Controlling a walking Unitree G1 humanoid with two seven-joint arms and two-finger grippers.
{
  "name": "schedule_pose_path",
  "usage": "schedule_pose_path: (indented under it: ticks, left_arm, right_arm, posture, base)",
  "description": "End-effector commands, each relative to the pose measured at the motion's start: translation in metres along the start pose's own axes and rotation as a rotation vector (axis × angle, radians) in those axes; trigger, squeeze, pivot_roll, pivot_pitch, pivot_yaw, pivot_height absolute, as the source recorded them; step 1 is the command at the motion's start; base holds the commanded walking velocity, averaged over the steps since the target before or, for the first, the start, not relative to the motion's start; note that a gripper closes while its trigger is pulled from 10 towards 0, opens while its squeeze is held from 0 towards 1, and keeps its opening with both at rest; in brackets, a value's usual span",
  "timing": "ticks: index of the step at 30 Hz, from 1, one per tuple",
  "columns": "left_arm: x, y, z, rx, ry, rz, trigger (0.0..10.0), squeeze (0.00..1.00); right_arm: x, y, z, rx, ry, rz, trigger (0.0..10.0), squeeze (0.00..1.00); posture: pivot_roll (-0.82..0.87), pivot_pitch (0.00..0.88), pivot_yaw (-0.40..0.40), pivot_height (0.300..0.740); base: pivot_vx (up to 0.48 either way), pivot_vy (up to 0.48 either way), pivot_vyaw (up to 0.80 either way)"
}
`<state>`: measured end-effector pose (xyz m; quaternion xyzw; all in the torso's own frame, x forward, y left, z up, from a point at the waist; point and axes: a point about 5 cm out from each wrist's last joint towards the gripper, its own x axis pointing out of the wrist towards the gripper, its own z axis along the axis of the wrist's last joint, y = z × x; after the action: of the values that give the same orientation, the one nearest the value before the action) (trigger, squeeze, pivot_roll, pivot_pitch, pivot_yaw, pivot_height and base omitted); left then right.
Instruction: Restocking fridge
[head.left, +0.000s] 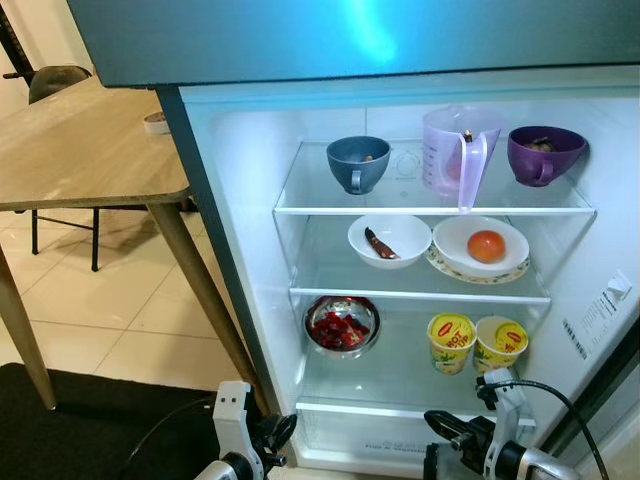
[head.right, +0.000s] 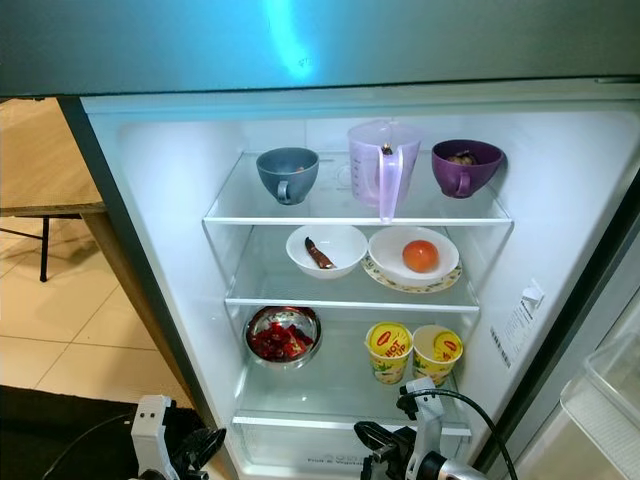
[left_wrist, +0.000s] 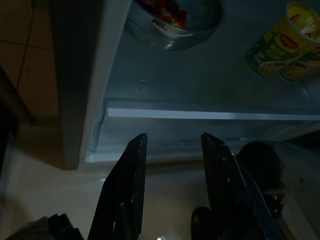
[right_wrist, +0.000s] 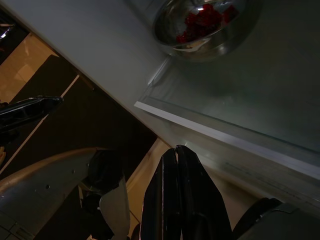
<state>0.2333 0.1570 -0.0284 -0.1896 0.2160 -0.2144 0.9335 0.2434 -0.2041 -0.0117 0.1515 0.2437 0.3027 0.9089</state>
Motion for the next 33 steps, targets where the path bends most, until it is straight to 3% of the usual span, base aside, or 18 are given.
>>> schedule_pose_path:
  ticks: [1, 7, 8, 10, 20, 27, 33]
  left_arm:
    - [0.006, -0.006, 0.006, 0.032, -0.011, -0.047, 10.0, 0.0]
    - [0.011, -0.014, 0.008, 0.057, -0.016, -0.11, 10.0, 0.0]
    - [0.013, -0.017, 0.008, 0.075, -0.012, -0.132, 10.0, 0.0]
    - [0.013, -0.018, 0.008, 0.08, -0.011, -0.138, 10.0, 0.0]
    - [0.015, -0.021, 0.008, 0.111, 0.007, -0.161, 10.0, 0.0]
    - [0.015, -0.022, 0.003, 0.098, 0.022, -0.163, 10.0, 0.0]
    - [0.017, -0.023, 0.004, 0.112, 0.022, -0.154, 10.0, 0.0]
  right_arm:
    - [0.002, 0.001, 0.0, 0.001, -0.012, -0.004, 10.0, 0.0]
    - [0.002, 0.0, 0.0, 0.003, -0.014, -0.005, 10.0, 0.0]
    - [0.002, -0.003, -0.004, -0.01, 0.031, -0.077, 10.0, 0.0]
    - [0.002, -0.005, -0.006, -0.017, 0.05, -0.107, 10.0, 0.0]
    - [0.001, -0.005, -0.002, 0.0, 0.014, -0.084, 10.0, 0.0]
    - [0.003, -0.006, -0.006, -0.003, 0.063, -0.126, 10.0, 0.0]
    - [0.001, -0.006, 0.0, 0.005, 0.002, -0.068, 10.0, 0.0]
  posture:
    - [-0.07, 0.0, 0.04, 0.554]
    - [-0.07, 0.0, 0.04, 0.574]
    - [-0.07, 0.0, 0.04, 0.574]
    - [-0.07, 0.0, 0.04, 0.574]
    - [-0.07, 0.0, 0.038, 0.574]
    - [-0.07, 0.0, 0.039, 0.574]
    - [-0.07, 0.0, 0.037, 0.588]
  base:
    - [0.0, 0.0, 0.0]
    - [0.0, 0.0, 0.0]
    - [0.0, 0.0, 0.0]
    - [0.0, 0.0, 0.0]
    - [0.0, 0.0, 0.0]
    - [0.0, 0.0, 0.0]
    - [0.0, 0.0, 0.0]
